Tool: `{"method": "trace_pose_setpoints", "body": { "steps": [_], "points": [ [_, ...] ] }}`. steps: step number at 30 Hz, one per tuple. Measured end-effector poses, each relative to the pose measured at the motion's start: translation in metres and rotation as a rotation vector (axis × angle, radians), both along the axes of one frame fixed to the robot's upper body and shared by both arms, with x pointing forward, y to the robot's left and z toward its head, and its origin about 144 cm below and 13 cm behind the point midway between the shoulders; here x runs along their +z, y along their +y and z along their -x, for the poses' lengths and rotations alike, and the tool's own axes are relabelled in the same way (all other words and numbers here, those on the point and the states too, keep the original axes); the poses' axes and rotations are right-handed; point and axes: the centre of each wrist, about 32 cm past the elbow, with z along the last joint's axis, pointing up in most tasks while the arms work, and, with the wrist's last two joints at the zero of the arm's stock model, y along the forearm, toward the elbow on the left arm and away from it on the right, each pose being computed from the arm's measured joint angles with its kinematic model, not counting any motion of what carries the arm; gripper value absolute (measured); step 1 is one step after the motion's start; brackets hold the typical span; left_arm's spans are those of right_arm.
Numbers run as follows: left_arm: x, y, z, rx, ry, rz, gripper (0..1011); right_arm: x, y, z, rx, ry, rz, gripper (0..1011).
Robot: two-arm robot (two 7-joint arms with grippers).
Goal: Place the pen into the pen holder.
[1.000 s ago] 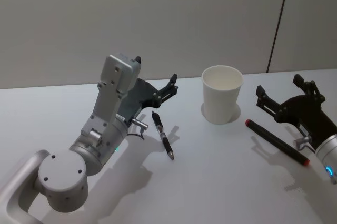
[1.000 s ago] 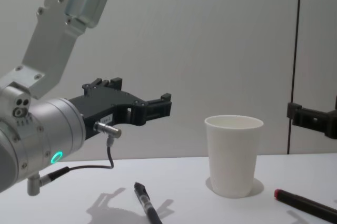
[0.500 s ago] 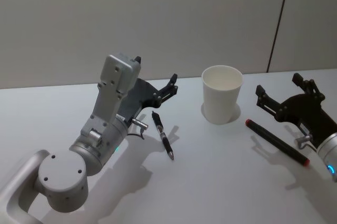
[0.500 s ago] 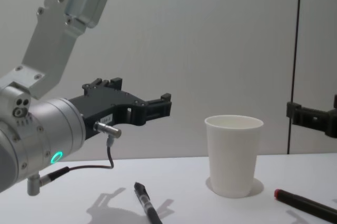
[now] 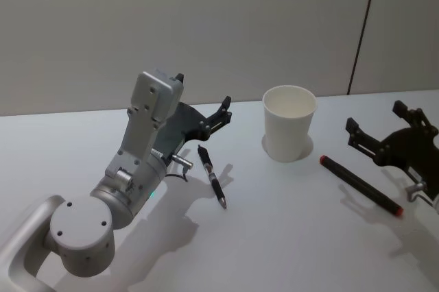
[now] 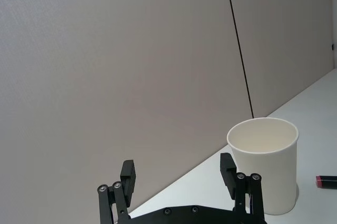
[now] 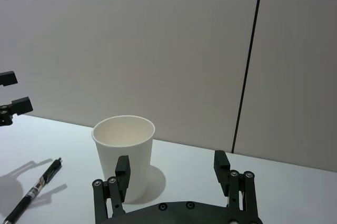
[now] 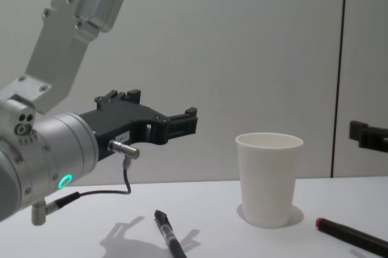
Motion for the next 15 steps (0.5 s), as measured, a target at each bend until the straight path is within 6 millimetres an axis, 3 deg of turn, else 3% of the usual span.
{"method": "trace_pose_setpoints", "body": {
  "steps": [15],
  "points": [
    [0.0,0.0,0.0,0.0,0.0,0.0,1001,0.008,-0.016,0.02,-0.036,0.065,0.037,1001]
  ]
}}
